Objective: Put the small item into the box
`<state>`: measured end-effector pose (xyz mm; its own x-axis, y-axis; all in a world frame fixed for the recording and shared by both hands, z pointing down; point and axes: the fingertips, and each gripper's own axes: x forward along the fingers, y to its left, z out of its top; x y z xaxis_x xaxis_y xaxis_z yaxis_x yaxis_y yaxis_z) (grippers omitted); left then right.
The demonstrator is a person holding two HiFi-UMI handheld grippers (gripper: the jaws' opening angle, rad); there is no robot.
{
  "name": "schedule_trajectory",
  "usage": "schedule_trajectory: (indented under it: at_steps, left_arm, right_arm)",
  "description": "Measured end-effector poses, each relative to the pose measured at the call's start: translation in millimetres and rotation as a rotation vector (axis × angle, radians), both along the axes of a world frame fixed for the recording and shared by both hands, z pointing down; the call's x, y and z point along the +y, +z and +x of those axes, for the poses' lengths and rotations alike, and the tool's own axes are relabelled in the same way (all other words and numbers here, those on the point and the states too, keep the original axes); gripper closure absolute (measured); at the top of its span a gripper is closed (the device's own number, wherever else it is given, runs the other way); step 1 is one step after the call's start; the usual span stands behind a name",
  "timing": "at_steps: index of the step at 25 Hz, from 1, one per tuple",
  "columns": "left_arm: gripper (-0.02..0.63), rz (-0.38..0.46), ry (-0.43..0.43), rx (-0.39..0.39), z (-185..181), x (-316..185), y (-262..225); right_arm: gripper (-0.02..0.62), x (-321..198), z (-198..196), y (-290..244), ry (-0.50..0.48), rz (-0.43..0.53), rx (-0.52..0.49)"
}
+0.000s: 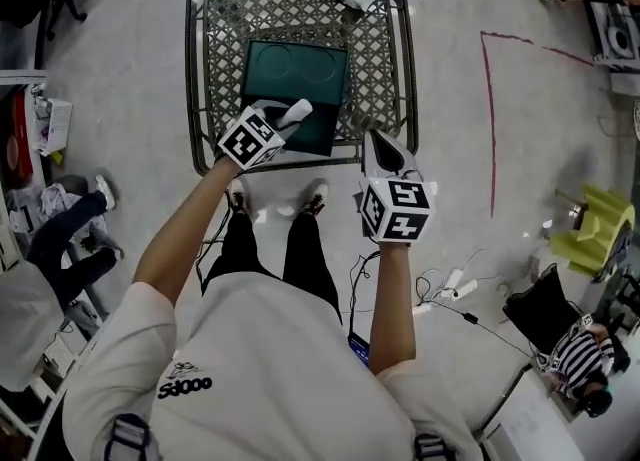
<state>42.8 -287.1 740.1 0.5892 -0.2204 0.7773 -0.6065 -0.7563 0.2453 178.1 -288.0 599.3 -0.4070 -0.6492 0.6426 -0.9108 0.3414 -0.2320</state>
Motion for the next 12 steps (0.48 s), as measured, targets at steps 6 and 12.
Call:
schedule_trajectory:
  at_steps: [6,12]
  left_arm:
    - [0.474,-0.084,0.064,-0.05,15.8,7.8,32.5]
    - [0.474,-0.157,0.124,-0.108,31.4,16.0,55.0]
  right_arm:
    - [0.584,7.2,6.3,19.0,0.0,-0.049,-0.013]
    - [0.584,22.0,7.1,34.3,-0.068,-0.102,-0.006]
